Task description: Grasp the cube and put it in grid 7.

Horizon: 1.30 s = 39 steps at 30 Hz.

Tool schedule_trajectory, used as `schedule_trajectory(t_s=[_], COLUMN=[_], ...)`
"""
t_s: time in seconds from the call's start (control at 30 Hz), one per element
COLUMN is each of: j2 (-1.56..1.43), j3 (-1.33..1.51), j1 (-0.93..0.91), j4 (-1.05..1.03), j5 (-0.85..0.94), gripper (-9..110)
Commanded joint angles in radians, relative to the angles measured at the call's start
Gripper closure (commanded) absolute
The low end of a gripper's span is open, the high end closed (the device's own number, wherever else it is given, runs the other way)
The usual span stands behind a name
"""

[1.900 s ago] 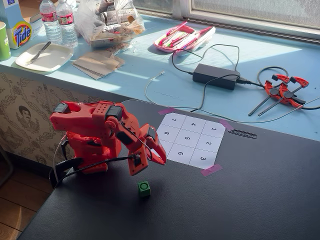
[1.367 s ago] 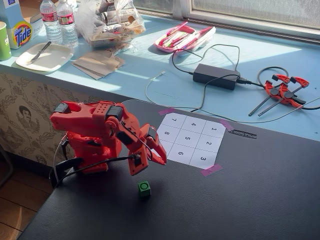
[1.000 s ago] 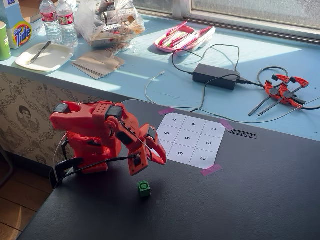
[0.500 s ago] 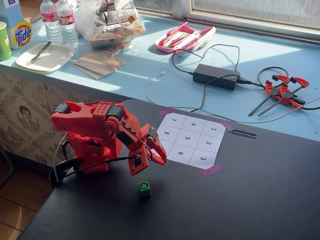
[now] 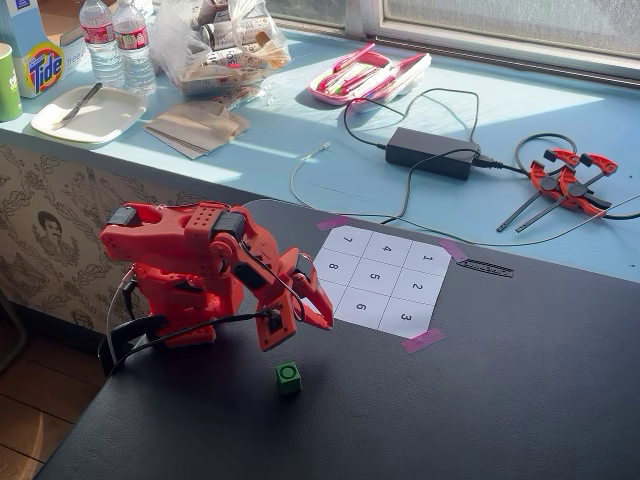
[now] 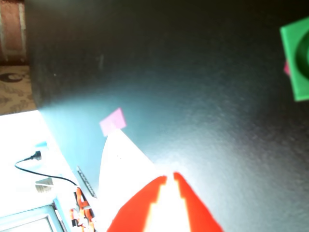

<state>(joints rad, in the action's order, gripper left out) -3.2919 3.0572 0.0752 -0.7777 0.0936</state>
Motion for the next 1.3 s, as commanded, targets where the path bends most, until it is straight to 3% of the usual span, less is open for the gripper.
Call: schedule_trajectory(t_s=[0.0, 0.27, 0.5, 0.67, 0.8, 1.1, 1.27], j2=[-0.011, 0.037, 0.261, 0.488, 0.675, 0.917, 0.969], j3=[0.074, -0.043, -0.568, -0.986, -1.155, -1.114, -0.965], j1=[0.000, -0.064, -0.140, -0.245, -0.345, -0.577, -0.572], j4=[-0.003, -0.021, -0.276, -0.555, -0.753, -0.779, -0.624], j5=[-0.011, 0.035, 0.075, 0.480, 0.746, 1.066, 1.095], gripper=[101, 101, 101, 101, 98, 84, 79])
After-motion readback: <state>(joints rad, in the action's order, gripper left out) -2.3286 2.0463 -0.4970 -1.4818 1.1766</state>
